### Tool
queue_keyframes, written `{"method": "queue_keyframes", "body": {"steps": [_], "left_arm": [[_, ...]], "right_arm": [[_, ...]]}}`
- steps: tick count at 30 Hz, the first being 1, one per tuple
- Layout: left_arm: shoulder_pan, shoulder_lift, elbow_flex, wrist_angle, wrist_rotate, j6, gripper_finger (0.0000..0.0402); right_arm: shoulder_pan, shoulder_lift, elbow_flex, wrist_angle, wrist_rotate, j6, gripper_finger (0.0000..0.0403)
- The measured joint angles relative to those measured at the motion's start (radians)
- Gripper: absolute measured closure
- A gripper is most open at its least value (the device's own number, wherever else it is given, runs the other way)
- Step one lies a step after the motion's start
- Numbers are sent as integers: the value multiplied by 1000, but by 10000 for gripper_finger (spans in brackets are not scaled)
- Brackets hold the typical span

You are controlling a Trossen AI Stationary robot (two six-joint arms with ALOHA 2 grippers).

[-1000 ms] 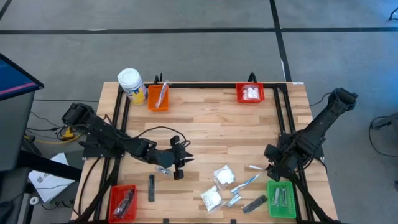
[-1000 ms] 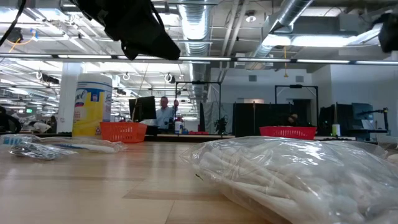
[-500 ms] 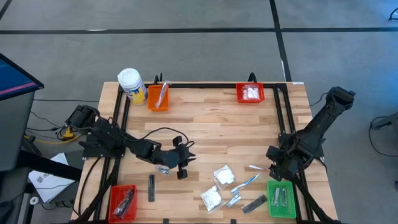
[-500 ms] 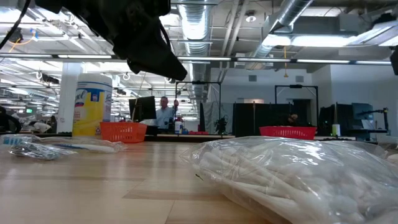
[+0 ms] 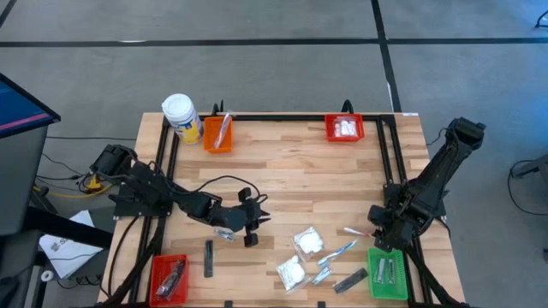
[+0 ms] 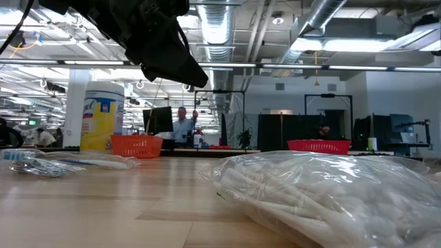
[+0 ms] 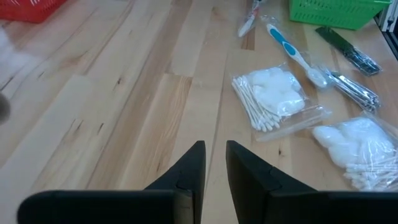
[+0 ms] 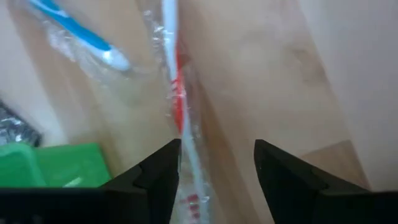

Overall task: Pick & Place Travel size toiletries
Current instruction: Put the right red toothbrush into the orange bin

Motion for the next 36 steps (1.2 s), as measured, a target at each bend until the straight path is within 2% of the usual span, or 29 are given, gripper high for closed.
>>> {"method": "queue_keyframes", "body": {"steps": [9, 15, 31, 36], "left_arm": [[0, 0, 0, 8, 0, 0, 344], [0, 0, 0, 8, 0, 0, 344], [0, 0, 0, 8, 0, 0, 344], [0, 0, 0, 8, 0, 0, 344]], "right_arm": [[6, 0, 6, 134, 7, -45, 287], [6, 0, 3, 186, 7, -76, 317], [2, 0, -93, 263, 6, -51, 327], [-14, 0, -93, 251, 34, -100, 330]]}}
